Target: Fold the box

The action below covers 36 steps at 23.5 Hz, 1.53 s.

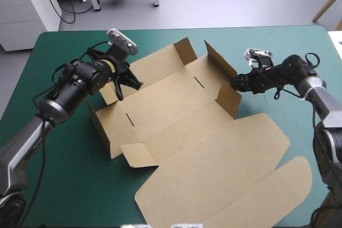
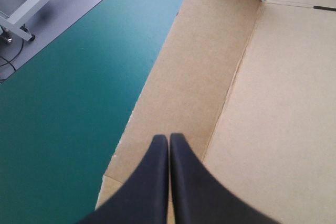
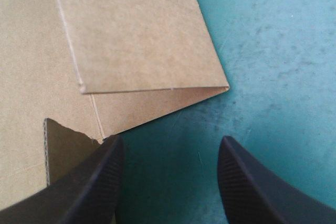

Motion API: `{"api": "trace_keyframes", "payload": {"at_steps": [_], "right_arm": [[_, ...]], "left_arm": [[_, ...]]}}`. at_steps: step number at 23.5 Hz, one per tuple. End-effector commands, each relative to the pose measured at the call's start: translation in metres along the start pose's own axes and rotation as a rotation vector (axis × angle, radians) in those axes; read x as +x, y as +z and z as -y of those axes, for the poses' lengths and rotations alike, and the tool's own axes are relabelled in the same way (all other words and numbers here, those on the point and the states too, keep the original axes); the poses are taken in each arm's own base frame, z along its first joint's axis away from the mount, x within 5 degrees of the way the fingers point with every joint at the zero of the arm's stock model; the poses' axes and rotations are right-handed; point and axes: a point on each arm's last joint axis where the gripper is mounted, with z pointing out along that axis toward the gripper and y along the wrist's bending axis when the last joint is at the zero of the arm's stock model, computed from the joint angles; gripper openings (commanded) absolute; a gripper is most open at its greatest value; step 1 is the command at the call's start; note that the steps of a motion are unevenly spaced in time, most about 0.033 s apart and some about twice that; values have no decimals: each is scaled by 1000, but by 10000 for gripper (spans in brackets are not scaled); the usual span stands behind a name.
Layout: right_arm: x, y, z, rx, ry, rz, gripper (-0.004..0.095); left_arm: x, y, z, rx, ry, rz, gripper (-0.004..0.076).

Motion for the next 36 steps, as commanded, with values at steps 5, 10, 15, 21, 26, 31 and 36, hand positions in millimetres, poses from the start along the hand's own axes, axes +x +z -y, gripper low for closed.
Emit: {"api": "trace_keyframes", "payload": {"at_steps": [5, 10, 15, 21, 26, 31, 36], "right_arm": [[-13, -25, -11, -15, -22, 76, 494], [-18, -32, -15, -28, -59, 49, 494], [-37, -63, -32, -51, -166, -4, 494], [-64, -118, -45, 88, -238, 27, 494], [-70, -179, -69, 174, -311, 178, 494], [-60, -218, -85, 222, -353, 258, 494], [-47, -253, -100, 265, -388, 330, 494]], "left_arm": [[-16, -21, -6, -25, -20, 112, -10], [-15, -21, -6, -23, -19, 103, -10], [-15, -21, -6, -23, -19, 101, -10], [-15, -21, -6, -23, -19, 101, -10], [-13, -13, -4, -16, -17, 73, -10], [-9, -6, -3, -8, -15, 40, -10], [-9, -5, -2, -8, -15, 38, -10]]}}
